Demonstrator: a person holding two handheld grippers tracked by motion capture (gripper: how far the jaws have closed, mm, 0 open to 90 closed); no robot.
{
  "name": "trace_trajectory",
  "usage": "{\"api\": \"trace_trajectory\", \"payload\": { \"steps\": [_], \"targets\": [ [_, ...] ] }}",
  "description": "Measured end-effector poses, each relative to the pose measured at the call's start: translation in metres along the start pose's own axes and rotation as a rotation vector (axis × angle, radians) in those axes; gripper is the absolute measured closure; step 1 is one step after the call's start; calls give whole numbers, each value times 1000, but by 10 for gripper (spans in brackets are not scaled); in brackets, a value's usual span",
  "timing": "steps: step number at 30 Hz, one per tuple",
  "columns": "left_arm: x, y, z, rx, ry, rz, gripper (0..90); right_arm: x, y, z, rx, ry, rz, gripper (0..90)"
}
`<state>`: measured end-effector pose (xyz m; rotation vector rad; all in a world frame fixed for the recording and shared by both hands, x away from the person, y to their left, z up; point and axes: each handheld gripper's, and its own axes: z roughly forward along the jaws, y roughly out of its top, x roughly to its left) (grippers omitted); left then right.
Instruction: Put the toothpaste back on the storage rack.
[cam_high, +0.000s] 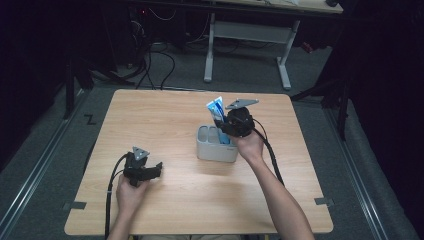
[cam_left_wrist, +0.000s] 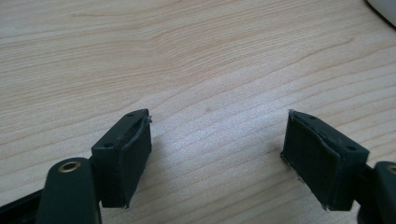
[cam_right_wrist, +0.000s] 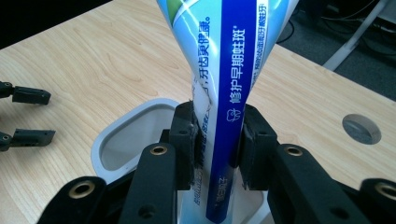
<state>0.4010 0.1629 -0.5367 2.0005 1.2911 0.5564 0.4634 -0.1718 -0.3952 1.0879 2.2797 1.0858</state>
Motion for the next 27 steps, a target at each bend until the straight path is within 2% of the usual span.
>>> {"api": "trace_trajectory", "payload": {
  "steps": [5,23,27],
  "targets": [
    [0,0,0,-1,0,-1,240,-1,-4,1,-1,11,15,703],
    [0,0,0,1,0,1,240,5,-12,3,33,9,-32,706],
    [0,0,0,0,0,-1,240,6,-12,4,25,15,-26,708]
  ]
}}
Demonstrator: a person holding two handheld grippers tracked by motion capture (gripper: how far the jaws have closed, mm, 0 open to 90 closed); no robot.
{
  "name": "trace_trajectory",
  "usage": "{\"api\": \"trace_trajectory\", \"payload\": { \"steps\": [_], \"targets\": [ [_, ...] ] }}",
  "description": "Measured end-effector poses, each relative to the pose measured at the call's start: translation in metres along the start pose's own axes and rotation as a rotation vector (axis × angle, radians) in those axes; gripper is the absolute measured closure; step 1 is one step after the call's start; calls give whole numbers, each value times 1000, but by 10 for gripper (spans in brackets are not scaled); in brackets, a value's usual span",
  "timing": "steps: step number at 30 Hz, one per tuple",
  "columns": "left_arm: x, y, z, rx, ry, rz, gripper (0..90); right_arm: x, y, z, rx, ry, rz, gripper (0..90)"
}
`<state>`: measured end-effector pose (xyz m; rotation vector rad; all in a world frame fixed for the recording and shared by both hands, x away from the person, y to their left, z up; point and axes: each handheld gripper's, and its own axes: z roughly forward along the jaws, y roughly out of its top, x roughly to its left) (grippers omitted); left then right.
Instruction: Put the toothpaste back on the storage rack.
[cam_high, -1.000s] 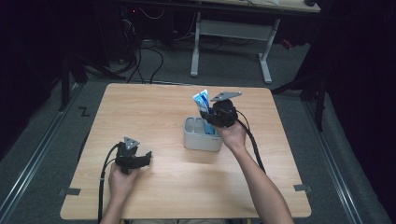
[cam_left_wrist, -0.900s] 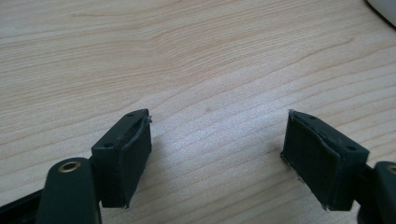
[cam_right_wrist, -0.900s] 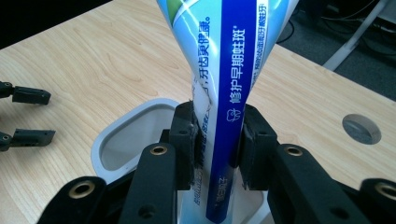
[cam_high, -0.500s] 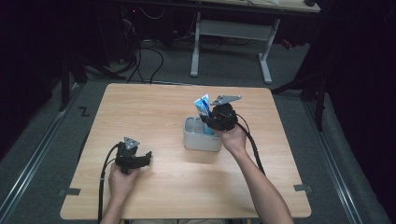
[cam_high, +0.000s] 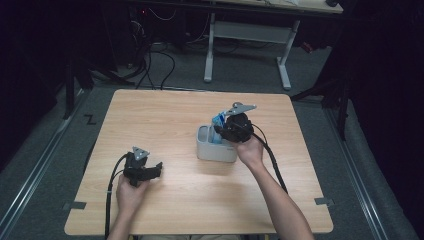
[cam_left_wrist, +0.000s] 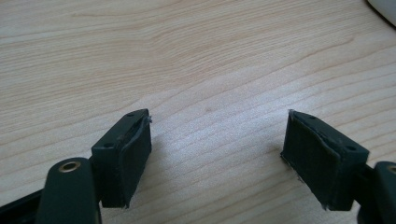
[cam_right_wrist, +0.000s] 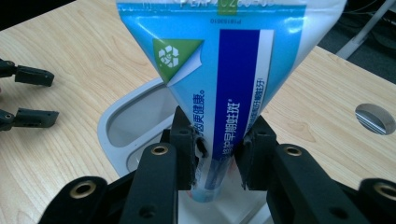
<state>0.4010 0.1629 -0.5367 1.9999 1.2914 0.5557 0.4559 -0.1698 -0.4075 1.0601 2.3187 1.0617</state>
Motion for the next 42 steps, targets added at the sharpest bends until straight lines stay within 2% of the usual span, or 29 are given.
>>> {"api": "trace_trajectory", "payload": {
  "steps": [3,7,13,17,21,30,32,36,42],
  "targets": [
    [0,0,0,0,0,0,240,1,0,-1,5,0,-10,709],
    [0,0,0,0,0,0,240,-1,0,0,3,3,3,708],
    [0,0,0,0,0,0,240,4,1,1,3,-5,-24,701],
    [0,0,0,0,0,0,240,3,1,3,-5,-2,-16,694],
    [0,0,0,0,0,0,240,5,2,5,-6,-19,-29,599],
    [0,0,0,0,0,0,240,7,2,7,3,-21,-34,516],
    [0,0,0,0,0,0,240,6,2,5,-10,-2,-7,492],
    [0,0,0,1,0,2,240,6,3,3,-20,7,-16,480],
    [0,0,0,0,0,-1,240,6,2,-6,1,28,-16,455]
  ]
}}
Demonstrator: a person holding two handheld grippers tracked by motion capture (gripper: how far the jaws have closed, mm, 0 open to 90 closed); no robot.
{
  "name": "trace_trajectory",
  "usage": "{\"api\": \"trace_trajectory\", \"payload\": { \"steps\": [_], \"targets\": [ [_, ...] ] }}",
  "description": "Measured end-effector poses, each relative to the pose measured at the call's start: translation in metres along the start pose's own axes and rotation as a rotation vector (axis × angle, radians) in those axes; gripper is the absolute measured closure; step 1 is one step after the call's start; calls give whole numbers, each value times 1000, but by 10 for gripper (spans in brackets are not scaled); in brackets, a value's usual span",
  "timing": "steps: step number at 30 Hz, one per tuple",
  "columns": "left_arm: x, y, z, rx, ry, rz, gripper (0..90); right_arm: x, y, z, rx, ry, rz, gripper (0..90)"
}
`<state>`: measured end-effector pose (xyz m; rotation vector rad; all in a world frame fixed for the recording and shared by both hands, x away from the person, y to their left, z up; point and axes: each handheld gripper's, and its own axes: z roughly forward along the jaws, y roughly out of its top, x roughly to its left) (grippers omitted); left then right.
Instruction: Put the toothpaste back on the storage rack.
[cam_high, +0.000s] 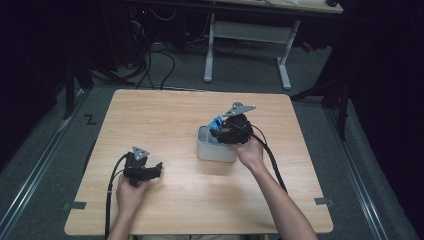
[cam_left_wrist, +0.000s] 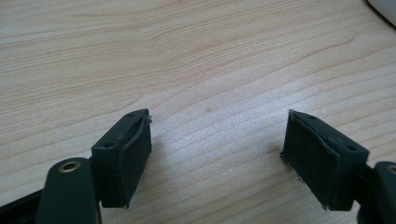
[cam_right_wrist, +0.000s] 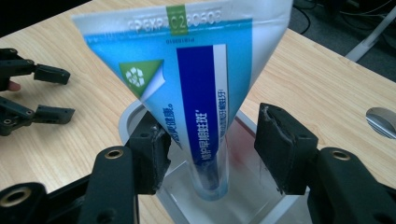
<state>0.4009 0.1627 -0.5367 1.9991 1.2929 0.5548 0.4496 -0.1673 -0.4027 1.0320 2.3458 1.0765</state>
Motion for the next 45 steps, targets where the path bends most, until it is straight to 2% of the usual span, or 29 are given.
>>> {"api": "trace_trajectory", "payload": {
  "steps": [4,6,12,21,27,32,36,40,42,45],
  "targets": [
    [0,0,0,0,0,0,240,0,0,-4,-1,5,0,453],
    [0,0,0,0,0,0,240,2,-3,-7,-16,13,12,453],
    [0,0,0,0,1,1,240,2,-13,-10,-10,31,31,445],
    [0,0,0,-1,0,1,241,6,-22,-13,-26,46,14,440],
    [0,0,0,-2,1,-1,241,5,-27,-16,-29,53,25,439],
    [0,0,0,-2,2,-2,241,0,-35,-23,-54,62,53,457],
    [0,0,0,-2,2,-2,241,-1,-39,-26,-53,55,48,457],
    [0,0,0,-2,2,-2,241,-4,-45,-34,-65,22,52,456],
    [0,0,0,-2,2,-2,241,-7,-50,-36,-74,18,79,456],
    [0,0,0,-2,1,-2,241,-12,-55,-39,-67,7,89,454]
  ]
}}
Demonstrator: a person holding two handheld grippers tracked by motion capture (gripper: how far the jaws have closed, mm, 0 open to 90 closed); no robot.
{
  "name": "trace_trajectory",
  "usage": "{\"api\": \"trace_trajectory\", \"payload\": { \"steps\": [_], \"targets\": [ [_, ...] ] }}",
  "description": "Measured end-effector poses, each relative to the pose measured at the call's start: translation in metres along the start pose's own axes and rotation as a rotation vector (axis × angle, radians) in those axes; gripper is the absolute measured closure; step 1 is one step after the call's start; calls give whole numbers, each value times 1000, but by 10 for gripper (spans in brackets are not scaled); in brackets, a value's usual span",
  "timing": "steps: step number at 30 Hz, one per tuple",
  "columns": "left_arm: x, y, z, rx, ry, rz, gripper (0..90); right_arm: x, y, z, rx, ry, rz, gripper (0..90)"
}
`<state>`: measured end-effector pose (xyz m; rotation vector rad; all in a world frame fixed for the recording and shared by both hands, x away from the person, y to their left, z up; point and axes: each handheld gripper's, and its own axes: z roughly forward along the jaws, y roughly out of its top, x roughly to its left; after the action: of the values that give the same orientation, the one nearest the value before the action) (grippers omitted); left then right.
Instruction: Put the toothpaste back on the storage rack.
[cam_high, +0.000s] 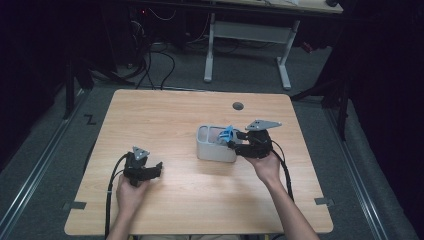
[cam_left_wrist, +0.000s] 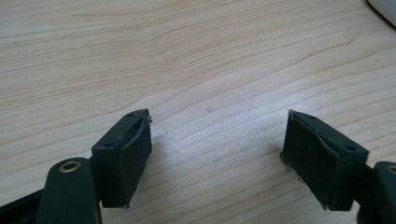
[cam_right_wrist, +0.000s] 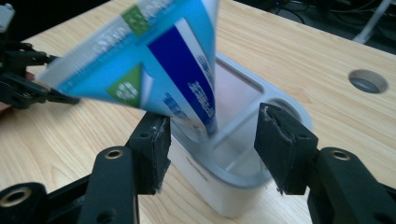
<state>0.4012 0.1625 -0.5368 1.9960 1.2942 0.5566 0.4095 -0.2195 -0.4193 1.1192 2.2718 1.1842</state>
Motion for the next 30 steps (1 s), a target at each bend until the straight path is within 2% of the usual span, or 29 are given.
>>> {"api": "trace_trajectory", "payload": {
  "steps": [8,15,18,23,24,30],
  "targets": [
    [0,0,0,0,0,0,241,-4,-5,-10,-10,-12,2,456],
    [0,0,0,0,0,0,241,-15,-15,-28,-55,-37,50,464],
    [0,0,0,0,0,0,241,-21,-19,-40,-79,-63,70,472],
    [0,0,0,0,0,0,241,-28,-25,-46,-87,-74,87,476],
    [0,0,0,0,0,0,241,-31,-28,-48,-94,-71,105,479],
    [0,0,0,0,0,0,241,-38,-37,-57,-109,-92,135,490]
  ]
}}
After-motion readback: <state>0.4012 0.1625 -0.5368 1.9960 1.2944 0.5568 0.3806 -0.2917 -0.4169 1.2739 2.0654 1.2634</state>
